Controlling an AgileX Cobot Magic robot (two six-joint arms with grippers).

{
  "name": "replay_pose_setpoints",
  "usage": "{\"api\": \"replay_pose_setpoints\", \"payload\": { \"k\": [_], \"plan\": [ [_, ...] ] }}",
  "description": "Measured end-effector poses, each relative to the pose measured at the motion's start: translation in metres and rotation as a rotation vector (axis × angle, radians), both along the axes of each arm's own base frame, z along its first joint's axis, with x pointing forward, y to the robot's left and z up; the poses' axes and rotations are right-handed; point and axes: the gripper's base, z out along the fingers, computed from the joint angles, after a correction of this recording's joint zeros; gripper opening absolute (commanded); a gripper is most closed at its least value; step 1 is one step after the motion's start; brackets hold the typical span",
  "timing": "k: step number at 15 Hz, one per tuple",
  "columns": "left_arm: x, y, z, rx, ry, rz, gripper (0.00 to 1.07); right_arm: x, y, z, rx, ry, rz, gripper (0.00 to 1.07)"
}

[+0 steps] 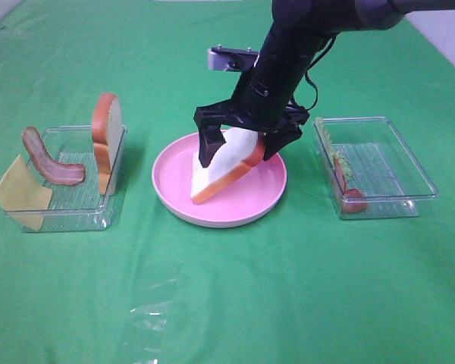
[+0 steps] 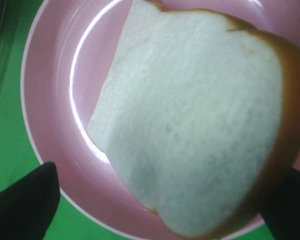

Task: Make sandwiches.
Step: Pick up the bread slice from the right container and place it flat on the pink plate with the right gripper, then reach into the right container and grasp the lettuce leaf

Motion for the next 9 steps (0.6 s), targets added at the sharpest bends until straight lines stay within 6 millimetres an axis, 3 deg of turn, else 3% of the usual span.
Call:
{"api": "replay_pose_setpoints", "payload": {
  "k": [4,6,9],
  "plan": [
    [0.000,0.000,0.000,0.000,0.000,0.000,0.93,0.009,-0.005,0.045,-0.100,-0.025,0.061,0.99],
    [0.000,0.000,0.000,0.000,0.000,0.000,0.93,0.016,-0.003,0.073,-0.086,-0.096,0.057,0.99],
    [0.000,0.000,0.000,0.000,0.000,0.000,0.93,0.021,-0.005,0.100,-0.096,-0.195,0.053,0.99]
  ]
}}
